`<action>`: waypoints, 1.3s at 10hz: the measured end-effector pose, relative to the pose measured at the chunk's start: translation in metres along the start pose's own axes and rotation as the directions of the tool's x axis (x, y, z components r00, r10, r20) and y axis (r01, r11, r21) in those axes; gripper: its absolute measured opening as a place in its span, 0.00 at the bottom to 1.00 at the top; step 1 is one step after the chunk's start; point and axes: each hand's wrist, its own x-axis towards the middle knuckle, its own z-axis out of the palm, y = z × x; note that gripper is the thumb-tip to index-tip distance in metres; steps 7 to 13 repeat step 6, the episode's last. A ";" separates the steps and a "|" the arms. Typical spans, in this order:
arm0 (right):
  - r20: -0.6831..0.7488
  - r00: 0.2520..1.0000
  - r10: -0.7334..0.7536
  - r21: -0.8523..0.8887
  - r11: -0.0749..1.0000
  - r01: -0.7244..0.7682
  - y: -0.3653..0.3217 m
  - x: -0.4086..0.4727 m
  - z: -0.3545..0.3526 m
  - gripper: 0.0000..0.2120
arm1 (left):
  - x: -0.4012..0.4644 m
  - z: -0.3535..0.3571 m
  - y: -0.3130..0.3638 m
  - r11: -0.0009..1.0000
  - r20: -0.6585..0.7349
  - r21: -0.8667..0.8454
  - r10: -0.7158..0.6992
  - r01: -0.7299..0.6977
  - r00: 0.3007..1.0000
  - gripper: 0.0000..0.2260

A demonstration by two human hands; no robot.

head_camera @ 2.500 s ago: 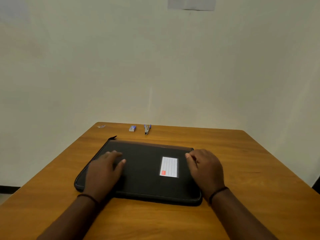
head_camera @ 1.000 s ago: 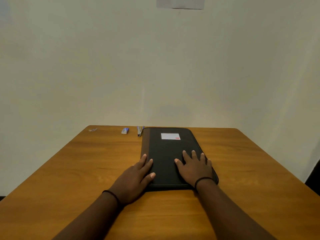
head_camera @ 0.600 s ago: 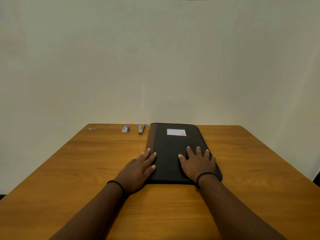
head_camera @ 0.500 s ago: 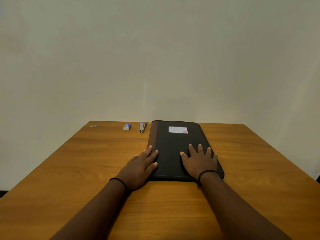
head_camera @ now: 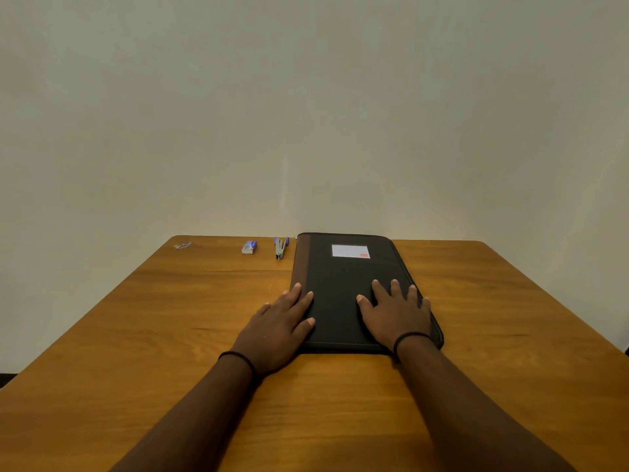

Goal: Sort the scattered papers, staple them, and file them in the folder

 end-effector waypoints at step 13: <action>-0.130 0.970 -0.205 -0.014 0.979 0.205 -0.042 -0.002 -0.010 0.32 | 0.017 -0.017 -0.016 0.963 -0.258 -0.030 -0.268 0.269 0.928 0.32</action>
